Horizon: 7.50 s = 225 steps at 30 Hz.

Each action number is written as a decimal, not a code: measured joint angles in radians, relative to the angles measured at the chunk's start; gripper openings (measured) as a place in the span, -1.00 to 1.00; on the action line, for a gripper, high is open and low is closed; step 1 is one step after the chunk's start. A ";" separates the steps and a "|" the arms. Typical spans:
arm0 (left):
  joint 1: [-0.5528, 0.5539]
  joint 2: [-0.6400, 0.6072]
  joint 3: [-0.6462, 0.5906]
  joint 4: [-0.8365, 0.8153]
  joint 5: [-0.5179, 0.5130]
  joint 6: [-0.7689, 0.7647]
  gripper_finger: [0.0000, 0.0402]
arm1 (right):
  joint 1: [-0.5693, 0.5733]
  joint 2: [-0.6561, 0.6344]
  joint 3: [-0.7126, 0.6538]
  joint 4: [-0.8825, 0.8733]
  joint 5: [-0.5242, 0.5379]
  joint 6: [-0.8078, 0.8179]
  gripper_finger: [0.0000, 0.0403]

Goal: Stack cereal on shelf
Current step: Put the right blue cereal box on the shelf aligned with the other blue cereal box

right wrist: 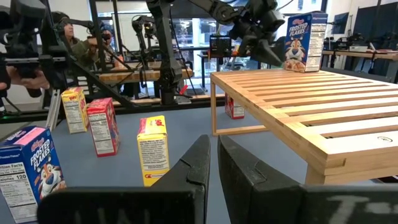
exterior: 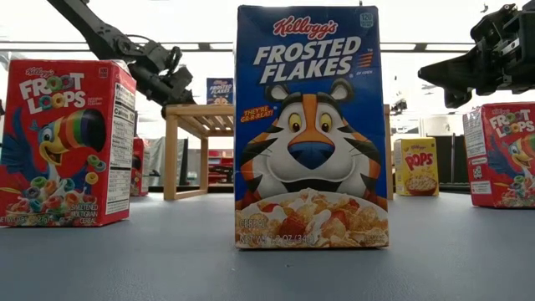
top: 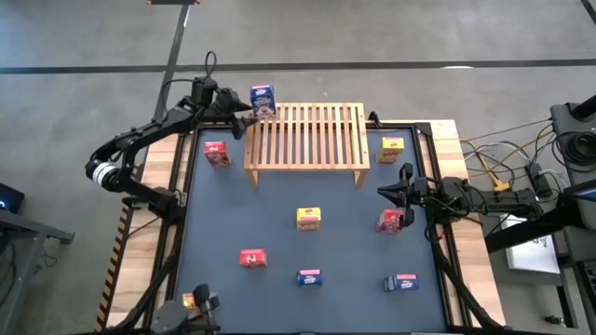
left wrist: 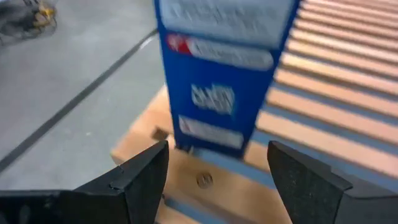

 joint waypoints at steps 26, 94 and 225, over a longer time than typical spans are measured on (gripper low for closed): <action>-0.085 -0.576 -0.003 -0.494 -0.059 0.039 0.28 | 0.000 0.000 0.000 0.000 0.000 0.000 -0.89; -1.008 -0.594 -0.103 -0.085 -0.538 -0.212 -0.04 | 0.270 0.475 0.482 -0.298 0.030 0.171 -0.89; -1.007 -1.398 -0.808 0.175 -0.555 -0.380 -0.04 | 0.971 1.184 1.164 -1.080 -0.056 0.940 -0.37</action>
